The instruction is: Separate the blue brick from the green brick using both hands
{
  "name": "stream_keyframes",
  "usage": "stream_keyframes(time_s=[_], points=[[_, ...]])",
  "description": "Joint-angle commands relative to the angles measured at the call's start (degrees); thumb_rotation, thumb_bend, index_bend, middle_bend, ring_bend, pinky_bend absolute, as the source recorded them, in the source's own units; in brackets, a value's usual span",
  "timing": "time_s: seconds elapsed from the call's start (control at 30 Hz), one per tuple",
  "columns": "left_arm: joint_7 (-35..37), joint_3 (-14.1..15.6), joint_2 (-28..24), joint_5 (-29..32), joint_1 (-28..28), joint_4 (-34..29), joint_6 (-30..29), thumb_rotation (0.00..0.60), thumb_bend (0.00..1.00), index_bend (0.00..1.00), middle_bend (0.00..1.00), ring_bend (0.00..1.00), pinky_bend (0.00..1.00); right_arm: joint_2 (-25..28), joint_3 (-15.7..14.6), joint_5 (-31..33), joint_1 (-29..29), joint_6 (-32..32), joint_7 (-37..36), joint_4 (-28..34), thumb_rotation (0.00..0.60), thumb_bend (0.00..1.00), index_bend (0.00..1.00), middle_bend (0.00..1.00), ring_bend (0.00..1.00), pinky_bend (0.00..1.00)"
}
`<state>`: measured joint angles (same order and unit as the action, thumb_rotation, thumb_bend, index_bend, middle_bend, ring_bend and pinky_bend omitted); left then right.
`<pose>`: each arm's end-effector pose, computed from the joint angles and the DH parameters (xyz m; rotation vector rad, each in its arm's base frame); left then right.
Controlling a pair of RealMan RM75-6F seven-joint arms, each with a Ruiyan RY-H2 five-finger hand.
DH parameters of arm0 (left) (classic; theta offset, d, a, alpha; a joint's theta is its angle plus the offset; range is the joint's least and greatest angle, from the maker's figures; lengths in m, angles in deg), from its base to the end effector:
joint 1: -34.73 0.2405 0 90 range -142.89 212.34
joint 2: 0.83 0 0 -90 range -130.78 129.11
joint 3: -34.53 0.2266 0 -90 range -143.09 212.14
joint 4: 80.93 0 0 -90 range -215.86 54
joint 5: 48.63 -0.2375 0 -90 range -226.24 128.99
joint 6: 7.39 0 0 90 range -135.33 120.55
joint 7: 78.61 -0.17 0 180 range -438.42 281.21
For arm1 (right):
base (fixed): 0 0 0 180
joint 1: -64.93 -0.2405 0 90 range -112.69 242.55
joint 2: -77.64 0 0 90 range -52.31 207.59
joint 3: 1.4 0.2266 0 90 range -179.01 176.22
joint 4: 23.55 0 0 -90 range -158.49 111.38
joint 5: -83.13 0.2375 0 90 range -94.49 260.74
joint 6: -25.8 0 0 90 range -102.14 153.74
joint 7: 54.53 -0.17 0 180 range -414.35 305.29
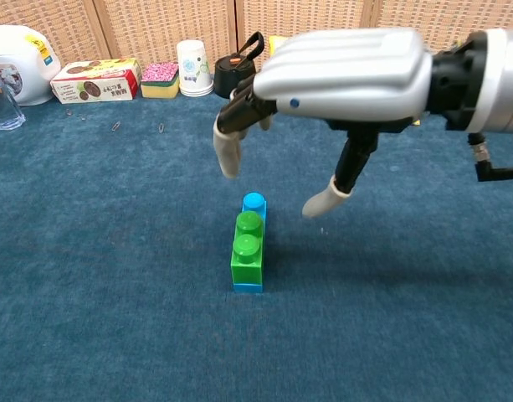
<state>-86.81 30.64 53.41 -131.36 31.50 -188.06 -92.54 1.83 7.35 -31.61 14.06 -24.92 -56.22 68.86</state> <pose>-0.2668 0.1998 0.1508 -1.3517 -0.8884 -0.8306 -0.0136 -0.2865 -0.0316 2.5342 -0.1750 1.2405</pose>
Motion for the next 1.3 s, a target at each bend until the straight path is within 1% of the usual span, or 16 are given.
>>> stream_keyframes(time_s=[0.03,0.2,0.37,0.6,0.87,1.13,1.3], points=[[0.16,-0.03,0.03,0.48,-0.15,0.45,0.33,0.6,0.12,0.21,0.15,0.05,0.14,-1.14,-0.82,-0.41,-1.79,2.34,2.56,-1.29,0.6,0.15,0.36,0.35,0.3,0.34],[1.19,0.15,0.16,1.48,-0.38,1.27,1.44,0.6,0.12,0.21,0.15,0.05,0.14,-2.43,-1.29,0.12,-4.02,4.74,5.02,-2.43,0.6,0.13,0.36,0.35,0.29,0.34],[1.96,0.24,0.1,2.16,-0.3,1.89,1.71,0.6,0.12,0.21,0.15,0.05,0.14,-3.34,-2.0,1.34,-6.13,7.39,5.89,-2.92,0.6,0.13,0.35,0.34,0.29,0.34],[3.98,0.58,0.14,2.32,-0.1,2.67,1.99,0.6,0.12,0.21,0.15,0.05,0.14,-4.17,-2.64,3.23,-8.61,10.64,7.66,-3.21,0.6,0.11,0.34,0.33,0.27,0.31],[6.45,0.86,-0.29,2.47,0.16,3.7,2.27,0.6,0.12,0.21,0.15,0.05,0.14,-4.33,-2.96,5.84,-9.92,12.35,9.63,-2.48,0.6,0.07,0.33,0.32,0.26,0.3],[7.39,1.02,-0.21,2.55,0.29,4.56,2.29,0.6,0.12,0.21,0.15,0.05,0.14,-5.4,-3.14,8.31,-10.78,13.32,11.79,-2.37,0.6,0.06,0.3,0.29,0.24,0.28],[8.69,1.2,-0.35,2.75,0.46,5.1,2.55,0.6,0.12,0.21,0.15,0.05,0.14,-6.47,-3.32,10.37,-11.31,14.58,13.3,-3.07,0.6,0.06,0.29,0.29,0.24,0.28]])
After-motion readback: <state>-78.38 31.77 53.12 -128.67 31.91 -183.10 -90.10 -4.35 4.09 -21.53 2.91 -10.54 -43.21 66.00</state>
